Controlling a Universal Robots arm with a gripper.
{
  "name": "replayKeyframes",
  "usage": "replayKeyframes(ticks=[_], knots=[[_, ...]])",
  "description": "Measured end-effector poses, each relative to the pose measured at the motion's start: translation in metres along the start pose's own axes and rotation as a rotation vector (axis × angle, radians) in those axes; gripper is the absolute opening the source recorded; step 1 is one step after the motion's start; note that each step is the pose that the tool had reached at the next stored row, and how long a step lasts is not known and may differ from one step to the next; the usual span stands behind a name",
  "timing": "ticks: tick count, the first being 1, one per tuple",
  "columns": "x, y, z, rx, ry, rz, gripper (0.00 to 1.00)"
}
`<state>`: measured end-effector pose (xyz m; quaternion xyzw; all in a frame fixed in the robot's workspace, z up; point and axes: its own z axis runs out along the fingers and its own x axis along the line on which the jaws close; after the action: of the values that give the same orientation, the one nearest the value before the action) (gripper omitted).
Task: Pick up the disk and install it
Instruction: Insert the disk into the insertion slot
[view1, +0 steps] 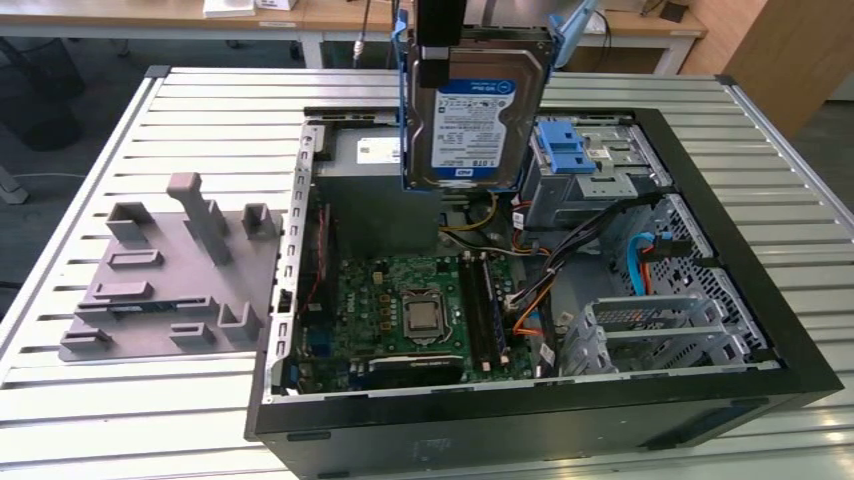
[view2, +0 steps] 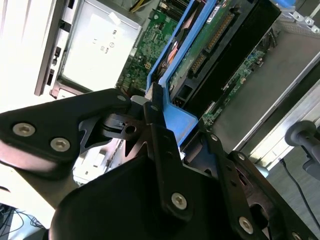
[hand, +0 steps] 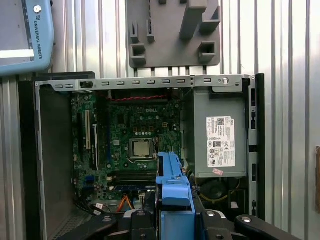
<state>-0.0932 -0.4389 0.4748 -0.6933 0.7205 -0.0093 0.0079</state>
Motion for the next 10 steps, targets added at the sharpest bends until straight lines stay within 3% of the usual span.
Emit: replayKeyframes(ticks=[5, 10], knots=[[0.0123, -0.0006, 0.0005, -0.0001, 0.0002, 0.004, 0.36], [0.0161, -0.008, 0.001, -0.003, 0.0, 0.004, 0.36]])
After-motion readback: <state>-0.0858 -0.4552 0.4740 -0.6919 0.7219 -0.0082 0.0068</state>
